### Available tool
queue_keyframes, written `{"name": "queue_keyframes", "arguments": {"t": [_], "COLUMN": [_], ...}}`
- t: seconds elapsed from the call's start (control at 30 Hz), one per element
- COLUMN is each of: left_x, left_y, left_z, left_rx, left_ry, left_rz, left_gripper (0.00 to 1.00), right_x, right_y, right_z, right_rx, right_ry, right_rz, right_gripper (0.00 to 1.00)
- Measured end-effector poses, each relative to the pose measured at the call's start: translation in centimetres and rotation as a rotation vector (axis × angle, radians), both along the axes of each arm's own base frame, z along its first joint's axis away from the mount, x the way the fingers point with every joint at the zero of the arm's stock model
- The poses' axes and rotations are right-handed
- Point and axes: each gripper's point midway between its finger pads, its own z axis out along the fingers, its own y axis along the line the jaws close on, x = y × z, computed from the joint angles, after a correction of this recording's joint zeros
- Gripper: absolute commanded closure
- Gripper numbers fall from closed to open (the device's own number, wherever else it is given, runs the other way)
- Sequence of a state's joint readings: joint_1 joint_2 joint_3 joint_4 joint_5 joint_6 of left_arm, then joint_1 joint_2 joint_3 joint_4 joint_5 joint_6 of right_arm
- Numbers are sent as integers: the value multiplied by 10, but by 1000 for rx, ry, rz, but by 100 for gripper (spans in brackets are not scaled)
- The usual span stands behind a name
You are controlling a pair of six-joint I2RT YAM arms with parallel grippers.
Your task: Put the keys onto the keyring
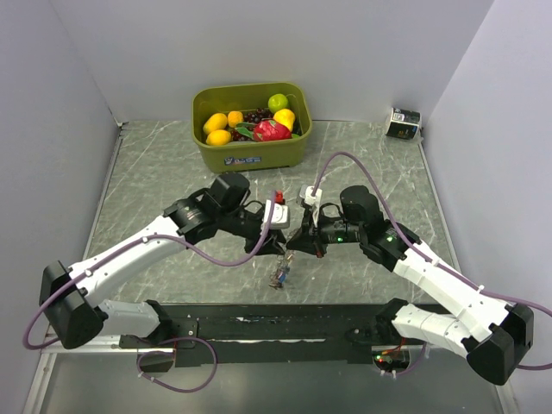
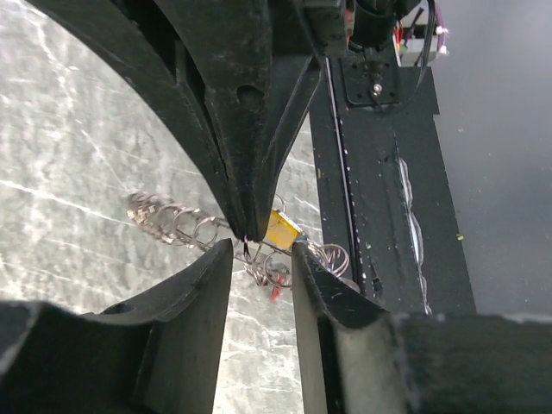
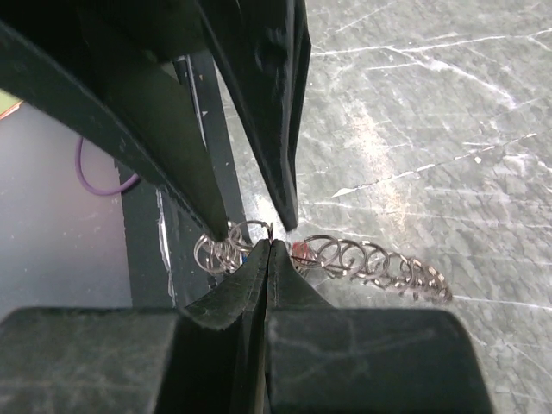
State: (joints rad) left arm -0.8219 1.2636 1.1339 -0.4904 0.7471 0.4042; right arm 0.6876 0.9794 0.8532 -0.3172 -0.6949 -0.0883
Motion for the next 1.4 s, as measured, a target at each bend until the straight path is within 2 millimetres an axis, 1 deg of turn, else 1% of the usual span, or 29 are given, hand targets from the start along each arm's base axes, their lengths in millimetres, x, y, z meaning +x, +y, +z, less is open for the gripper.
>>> {"name": "queue_keyframes", "arguments": {"t": [0.13, 0.17, 0.23, 0.27, 0.3, 0.53, 0.67, 0.7, 0.77, 0.8, 0.9, 0.93, 1.0, 1.17, 1.4], "left_x": [0, 0, 1, 1, 1, 2, 4, 4, 4, 3, 3, 4, 6, 11, 14], "left_y": [-4, -4, -5, -5, -5, -6, -8, -8, -8, -7, -6, -6, -7, -7, -4], "left_z": [-10, -12, -14, -14, -13, -8, -7, -6, -6, -6, -8, -8, -7, -6, 4], "left_rx": [23, 27, 31, 32, 32, 31, 17, 6, -14, -24, -47, -56, -80, -141, -227], "left_ry": [22, 25, 27, 25, 26, 22, 15, 8, -2, -6, -10, -12, -20, -40, -80], "left_rz": [-8, -9, -9, -9, -8, -9, -3, 0, 11, 16, 38, 44, 63, 120, 176], "left_gripper": [74, 80, 87, 95, 99, 99, 99, 99, 99, 99, 99, 99, 99, 99, 99], "right_x": [0, 0, 0, -1, -1, -3, -2, -2, 0, 0, 3, 3, 5, 6, 10], "right_y": [0, 0, 0, 0, 0, -1, -3, -3, -4, -4, -5, -6, -7, -9, -13], "right_z": [1, 1, 1, 2, 2, 7, 9, 9, 13, 16, 26, 28, 31, 34, 27], "right_rx": [2, 3, 4, 4, 5, 17, 19, 21, 31, 40, 63, 68, 74, 81, 69], "right_ry": [-1, -3, -4, -3, -4, -24, -30, -34, -45, -55, -83, -90, -100, -106, -104], "right_rz": [1, 1, 1, 2, 3, 7, -2, -8, -22, -26, -48, -54, -67, -87, -131], "right_gripper": [100, 100, 100, 100, 100, 99, 84, 77, 68, 61, 49, 47, 44, 44, 43]}}
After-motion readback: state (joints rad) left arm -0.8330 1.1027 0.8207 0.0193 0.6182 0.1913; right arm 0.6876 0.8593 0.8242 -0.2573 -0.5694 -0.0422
